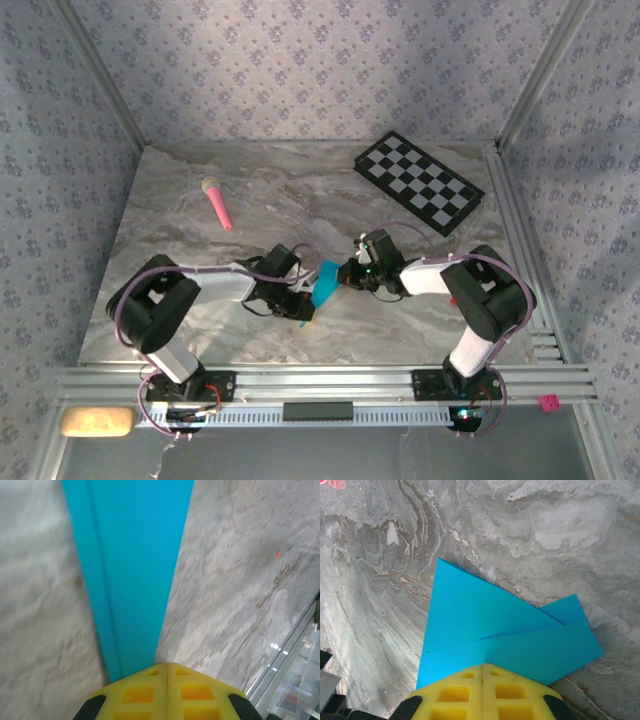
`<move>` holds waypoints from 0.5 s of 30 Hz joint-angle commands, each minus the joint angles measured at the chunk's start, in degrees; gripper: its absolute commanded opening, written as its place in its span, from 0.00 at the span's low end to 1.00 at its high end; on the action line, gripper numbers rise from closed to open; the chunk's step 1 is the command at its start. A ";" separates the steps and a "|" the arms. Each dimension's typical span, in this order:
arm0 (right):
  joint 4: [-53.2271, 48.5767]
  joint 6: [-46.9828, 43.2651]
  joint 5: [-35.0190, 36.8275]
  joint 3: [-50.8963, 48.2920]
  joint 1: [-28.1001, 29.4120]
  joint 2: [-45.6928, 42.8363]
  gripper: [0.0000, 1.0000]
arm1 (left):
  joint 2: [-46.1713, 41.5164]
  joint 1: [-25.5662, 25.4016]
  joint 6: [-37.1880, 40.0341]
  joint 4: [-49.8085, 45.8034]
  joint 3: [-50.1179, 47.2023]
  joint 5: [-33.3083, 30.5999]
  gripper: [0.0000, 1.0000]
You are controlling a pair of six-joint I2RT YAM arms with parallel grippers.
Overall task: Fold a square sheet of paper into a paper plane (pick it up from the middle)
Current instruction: Fold the wing for the fifth time at the center of the table.
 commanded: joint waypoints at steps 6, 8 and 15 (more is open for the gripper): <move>-5.91 -1.14 5.03 0.32 -0.37 2.64 0.06 | -9.36 0.63 -0.16 -6.26 -4.32 4.22 0.00; -5.96 -1.05 5.09 0.31 -0.35 2.41 0.06 | -12.30 0.84 0.15 -5.83 -3.68 4.93 0.00; -6.10 -0.96 4.63 0.95 -0.20 1.90 0.06 | -11.29 4.79 -0.98 -0.95 1.28 6.16 0.01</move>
